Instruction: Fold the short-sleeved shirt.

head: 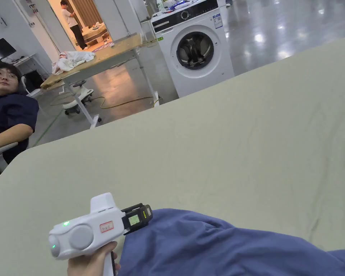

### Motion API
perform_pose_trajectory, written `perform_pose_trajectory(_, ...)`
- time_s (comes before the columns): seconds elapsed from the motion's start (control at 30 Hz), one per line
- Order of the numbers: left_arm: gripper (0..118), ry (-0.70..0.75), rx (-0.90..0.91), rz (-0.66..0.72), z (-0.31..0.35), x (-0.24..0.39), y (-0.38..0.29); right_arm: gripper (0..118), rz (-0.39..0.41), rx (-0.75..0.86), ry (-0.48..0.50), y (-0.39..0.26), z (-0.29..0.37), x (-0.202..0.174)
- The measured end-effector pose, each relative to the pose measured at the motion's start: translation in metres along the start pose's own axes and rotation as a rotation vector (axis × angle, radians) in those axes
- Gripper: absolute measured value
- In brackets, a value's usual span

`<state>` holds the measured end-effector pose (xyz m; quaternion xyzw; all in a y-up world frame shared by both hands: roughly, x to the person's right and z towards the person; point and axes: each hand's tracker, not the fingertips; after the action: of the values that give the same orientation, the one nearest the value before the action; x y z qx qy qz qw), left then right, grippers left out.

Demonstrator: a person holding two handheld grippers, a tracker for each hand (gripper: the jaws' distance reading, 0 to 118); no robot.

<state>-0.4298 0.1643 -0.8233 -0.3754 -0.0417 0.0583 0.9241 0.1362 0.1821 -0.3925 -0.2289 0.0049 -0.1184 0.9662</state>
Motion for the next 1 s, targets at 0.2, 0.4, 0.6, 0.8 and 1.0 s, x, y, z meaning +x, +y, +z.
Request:
perform_pose_trajectory(0.2, 55, 0.051, -0.121, 0.078, -0.057, -0.013, -0.016, 0, -0.066, -0.040, -0.078, -0.005, 0.001, 0.028)
perform_pose_trajectory(0.4, 4, 0.052, -0.100, -0.027, -0.052, 0.008, -0.020, 0, -0.056, -0.073, -0.103, -0.003, -0.010, 0.034)
perform_pose_trajectory(0.6, 3, 0.090, -0.189, -0.163, -0.070, 0.024, -0.012, 53, -0.066, -0.141, -0.104, 0.024, -0.055, 0.031)
perform_pose_trajectory(0.8, 3, 0.095, -0.193, -0.093, -0.064, 0.024, -0.016, 101, -0.211, -0.241, -0.088, 0.050, -0.142, 0.039)
perform_pose_trajectory(1.0, 4, 0.076, -0.187, -0.098, -0.057, 0.026, -0.017, 97, -0.219, -0.425, -0.167, 0.041, -0.222, 0.049)
